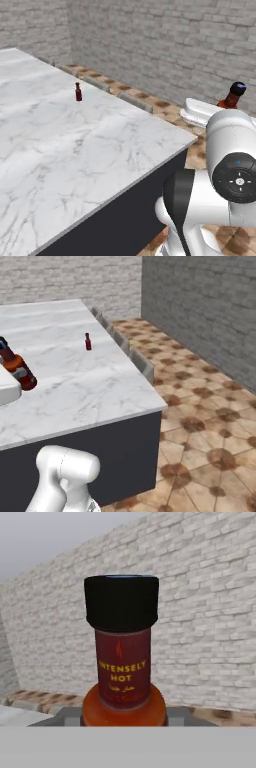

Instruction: The dining table condiment station is running low on condiment bottle. Refill the condiment station by opening the cabinet and taking the condiment bottle from the cabinet and placing it on the dining table.

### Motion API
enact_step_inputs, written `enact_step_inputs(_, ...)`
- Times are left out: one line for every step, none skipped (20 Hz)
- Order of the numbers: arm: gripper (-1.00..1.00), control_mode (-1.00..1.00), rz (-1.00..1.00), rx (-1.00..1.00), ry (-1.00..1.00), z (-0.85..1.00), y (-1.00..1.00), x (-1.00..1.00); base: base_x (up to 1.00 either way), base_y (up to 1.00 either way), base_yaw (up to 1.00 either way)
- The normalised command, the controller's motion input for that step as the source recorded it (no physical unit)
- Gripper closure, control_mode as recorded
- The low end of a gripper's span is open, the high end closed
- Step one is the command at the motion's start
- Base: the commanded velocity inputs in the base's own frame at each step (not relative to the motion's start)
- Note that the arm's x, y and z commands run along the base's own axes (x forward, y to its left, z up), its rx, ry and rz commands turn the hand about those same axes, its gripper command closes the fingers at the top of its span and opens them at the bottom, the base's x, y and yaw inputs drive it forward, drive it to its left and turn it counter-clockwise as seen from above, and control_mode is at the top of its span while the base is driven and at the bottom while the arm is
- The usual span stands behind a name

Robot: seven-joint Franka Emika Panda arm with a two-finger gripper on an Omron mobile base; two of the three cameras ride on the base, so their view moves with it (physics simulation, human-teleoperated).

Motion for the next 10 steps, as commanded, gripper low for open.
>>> enact_step_inputs(1.00, 1.00, 0.00, 0.00, 0.00, 0.00, 0.00, 0.00, 0.69, -1.00, 0.00)
enact_step_inputs(1.00, 1.00, 0.00, 0.00, 0.00, 0.00, 0.00, 0.00, 0.68, -1.00, 0.00)
enact_step_inputs(1.00, 1.00, 0.00, 0.00, 0.00, 0.00, 0.00, 0.00, 0.69, -1.00, 0.00)
enact_step_inputs(1.00, 1.00, 0.00, 0.00, 0.00, 0.00, 0.00, 0.00, 0.69, -1.00, 0.00)
enact_step_inputs(1.00, 1.00, 0.00, 0.00, 0.00, 0.00, 0.00, 0.00, 0.59, -1.00, 0.00)
enact_step_inputs(1.00, 1.00, 0.00, 0.00, 0.00, 0.00, 0.00, 0.00, 0.57, -1.00, 0.00)
enact_step_inputs(1.00, 1.00, 0.00, 0.00, 0.00, 0.00, 0.00, 0.00, 0.51, -1.00, 0.00)
enact_step_inputs(1.00, 1.00, 0.00, 0.00, 0.00, 0.00, 0.00, 0.00, 0.58, -1.00, 0.00)
enact_step_inputs(1.00, 1.00, 0.00, 0.00, 0.00, 0.00, 0.00, 0.00, 0.59, -1.00, 0.00)
enact_step_inputs(1.00, 1.00, 0.00, 0.00, 0.00, 0.00, 0.00, 0.00, 0.54, -1.00, 0.00)
